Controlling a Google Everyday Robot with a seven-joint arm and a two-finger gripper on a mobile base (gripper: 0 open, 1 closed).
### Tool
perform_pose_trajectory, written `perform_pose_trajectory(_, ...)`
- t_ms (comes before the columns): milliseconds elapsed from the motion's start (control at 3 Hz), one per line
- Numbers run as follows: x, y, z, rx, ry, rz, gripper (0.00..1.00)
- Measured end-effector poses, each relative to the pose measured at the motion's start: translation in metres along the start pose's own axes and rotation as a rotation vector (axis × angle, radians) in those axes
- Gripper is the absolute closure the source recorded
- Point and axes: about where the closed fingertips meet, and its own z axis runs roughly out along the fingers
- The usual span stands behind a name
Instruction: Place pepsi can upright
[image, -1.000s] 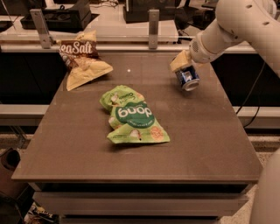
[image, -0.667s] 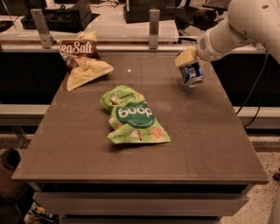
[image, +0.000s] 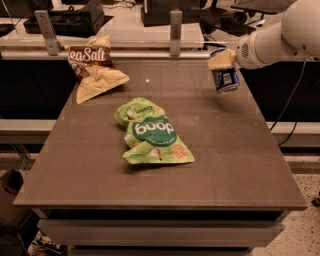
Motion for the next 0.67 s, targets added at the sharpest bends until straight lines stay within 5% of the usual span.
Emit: perform_pose_trajectory(667,-0.018,-0.004,-0.013,-0.012,-0.207,-0.094,1.0)
